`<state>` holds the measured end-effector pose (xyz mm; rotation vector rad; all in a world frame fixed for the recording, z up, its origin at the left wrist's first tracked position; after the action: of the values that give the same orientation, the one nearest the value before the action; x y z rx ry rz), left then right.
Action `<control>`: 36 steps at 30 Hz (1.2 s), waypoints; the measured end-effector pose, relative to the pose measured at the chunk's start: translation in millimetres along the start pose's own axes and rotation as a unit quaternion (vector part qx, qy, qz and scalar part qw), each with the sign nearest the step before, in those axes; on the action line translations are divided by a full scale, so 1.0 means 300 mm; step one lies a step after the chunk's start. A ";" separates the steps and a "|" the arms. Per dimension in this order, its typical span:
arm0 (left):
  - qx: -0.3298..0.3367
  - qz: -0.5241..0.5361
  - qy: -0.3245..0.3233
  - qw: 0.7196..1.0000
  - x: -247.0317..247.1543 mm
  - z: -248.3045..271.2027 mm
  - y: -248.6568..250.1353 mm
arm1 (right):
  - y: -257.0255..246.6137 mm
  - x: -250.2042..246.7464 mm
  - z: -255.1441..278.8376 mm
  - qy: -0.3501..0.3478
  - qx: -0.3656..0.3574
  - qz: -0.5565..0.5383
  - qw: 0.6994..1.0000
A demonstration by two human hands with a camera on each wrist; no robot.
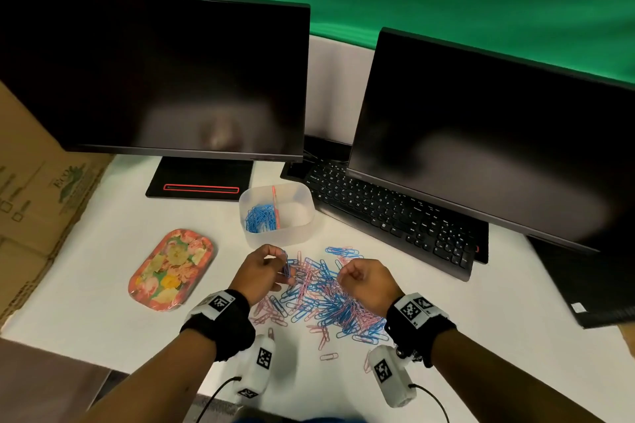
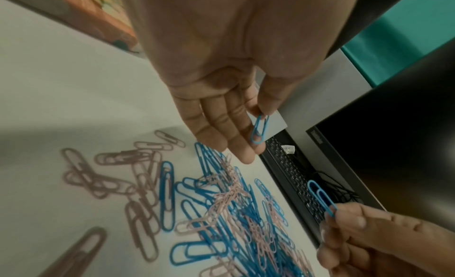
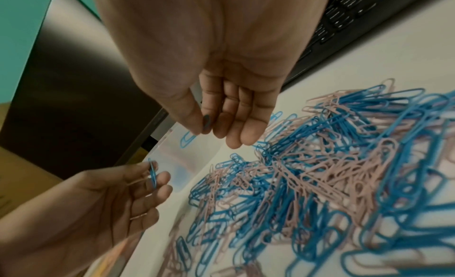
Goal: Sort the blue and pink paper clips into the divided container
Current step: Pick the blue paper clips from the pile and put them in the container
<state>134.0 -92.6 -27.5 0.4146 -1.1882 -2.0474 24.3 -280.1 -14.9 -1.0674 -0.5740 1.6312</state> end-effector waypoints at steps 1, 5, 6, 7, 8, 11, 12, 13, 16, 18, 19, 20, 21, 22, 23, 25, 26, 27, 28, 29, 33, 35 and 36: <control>0.006 -0.008 0.001 1.000 -0.003 -0.001 0.003 | -0.002 0.002 0.000 -0.005 -0.001 -0.019 1.000; 0.005 -0.003 0.021 1.000 -0.040 -0.012 -0.009 | -0.015 0.029 0.003 -0.043 0.000 -0.157 0.987; 0.001 0.011 0.028 1.000 -0.048 -0.015 -0.013 | -0.024 0.041 0.006 -0.057 -0.002 -0.194 0.979; -0.003 0.029 0.033 0.999 -0.054 -0.015 -0.016 | -0.033 0.052 0.010 -0.071 -0.003 -0.226 0.971; -0.005 0.048 0.035 0.998 -0.058 -0.014 -0.016 | -0.037 0.063 0.012 -0.079 -0.001 -0.249 0.965; -0.008 0.094 0.019 0.995 -0.043 -0.013 -0.013 | -0.046 0.084 0.013 -0.085 0.005 -0.277 0.957; -0.008 0.114 0.005 0.993 -0.029 -0.015 -0.012 | -0.050 0.090 0.009 -0.084 0.006 -0.281 0.956; -0.009 0.140 -0.011 0.990 -0.008 -0.016 -0.011 | -0.059 0.096 0.004 -0.082 0.003 -0.282 0.956; -0.018 0.175 -0.037 0.984 0.042 -0.021 -0.005 | -0.093 0.094 -0.020 -0.063 -0.014 -0.258 0.964; -0.021 0.135 -0.013 0.991 0.026 -0.035 -0.007 | -0.108 0.082 -0.032 -0.045 -0.025 -0.280 0.959; -0.020 0.090 0.006 0.996 0.005 -0.044 -0.007 | -0.107 0.072 -0.037 -0.036 -0.026 -0.304 0.951; -0.017 0.026 0.024 0.999 -0.021 -0.056 -0.004 | -0.101 0.063 -0.043 -0.028 -0.023 -0.330 0.943; -0.014 -0.058 0.042 0.997 -0.047 -0.069 0.001 | -0.094 0.056 -0.048 -0.021 -0.016 -0.349 0.937; -0.010 -0.154 0.054 0.986 -0.067 -0.083 0.009 | -0.083 0.049 -0.055 -0.015 -0.005 -0.364 0.931; -0.008 -0.244 0.060 0.968 -0.075 -0.094 0.016 | -0.070 0.044 -0.062 -0.009 0.009 -0.369 0.929; -0.004 -0.362 0.058 0.930 -0.070 -0.110 0.029 | -0.044 0.035 -0.077 0.005 0.043 -0.351 0.935; -0.001 -0.392 0.052 0.918 -0.063 -0.119 0.031 | -0.025 0.029 -0.085 0.016 0.066 -0.332 0.941; 0.001 -0.416 0.044 0.908 -0.057 -0.129 0.031 | -0.005 0.019 -0.092 0.028 0.087 -0.303 0.949; 0.000 -0.437 0.035 0.899 -0.048 -0.137 0.032 | 0.020 0.009 -0.102 0.040 0.108 -0.269 0.956; -0.001 -0.456 0.026 0.890 -0.039 -0.145 0.032 | 0.037 0.000 -0.109 0.048 0.124 -0.232 0.964; -0.011 -0.520 0.009 0.854 -0.003 -0.169 0.022 | 0.027 -0.022 -0.138 0.044 0.140 -0.011 0.989; -0.020 -0.559 0.013 0.829 0.011 -0.168 0.020 | 0.009 -0.020 -0.137 0.034 0.154 0.125 0.979; -0.024 -0.580 0.015 0.814 0.018 -0.167 0.020 | 0.001 -0.013 -0.137 0.027 0.156 0.163 0.974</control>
<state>162.4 -129.2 -48.3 1.4058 -0.9006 -3.0250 59.7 -289.8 -33.8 -1.0012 -0.0993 1.8942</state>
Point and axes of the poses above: each hand's wrist, its own z-axis away from the middle knuckle, its own x-axis out of the palm, y = z × x, the point moved 10 cm from there along -z, towards the middle knuckle, and after that the axes turned 13 degrees about -y, right-handed, at the moved point
